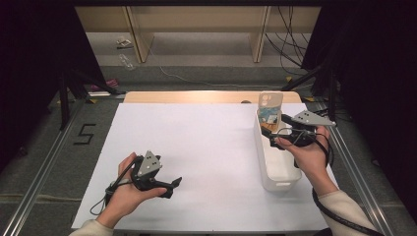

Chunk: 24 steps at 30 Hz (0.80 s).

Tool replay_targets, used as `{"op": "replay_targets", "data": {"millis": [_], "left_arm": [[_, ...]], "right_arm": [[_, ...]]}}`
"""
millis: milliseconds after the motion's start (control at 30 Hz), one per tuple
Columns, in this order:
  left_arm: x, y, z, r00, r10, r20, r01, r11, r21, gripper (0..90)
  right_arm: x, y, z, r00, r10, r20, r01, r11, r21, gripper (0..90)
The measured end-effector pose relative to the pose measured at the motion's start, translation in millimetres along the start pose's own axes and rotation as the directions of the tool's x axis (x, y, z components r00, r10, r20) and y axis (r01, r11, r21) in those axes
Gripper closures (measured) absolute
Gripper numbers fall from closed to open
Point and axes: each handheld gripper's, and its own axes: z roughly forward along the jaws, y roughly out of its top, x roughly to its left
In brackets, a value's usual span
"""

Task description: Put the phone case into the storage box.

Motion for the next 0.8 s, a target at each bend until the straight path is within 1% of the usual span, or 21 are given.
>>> {"op": "replay_targets", "data": {"millis": [233, 433, 567, 800], "left_arm": [[0.0, -0.1, -0.2, 1.0000, -0.002, 0.000, 0.002, 1.0000, -0.001, 1.4], [1.4, -1.5, -1.8, 1.0000, -0.003, -0.005, 0.003, 1.0000, 0.000, 1.4], [2.7, -2.2, -3.7, 0.9999, -0.009, -0.010, 0.009, 1.0000, -0.004, 1.4], [3.1, -2.7, -4.2, 0.9999, -0.007, -0.010, 0.007, 1.0000, -0.003, 1.5]], "right_arm": [[3.8, -5.4, -7.8, 0.9998, -0.004, -0.017, 0.004, 1.000, 0.002, 12.9], [4.0, -9.7, -14.2, 0.9998, -0.014, -0.015, 0.014, 1.000, 0.002, 12.3], [4.3, -12.9, -17.7, 0.9996, -0.008, -0.027, 0.008, 1.000, 0.005, 12.1], [4.7, -19.0, -25.6, 0.9994, -0.006, -0.035, 0.006, 1.000, 0.004, 12.1]]}}
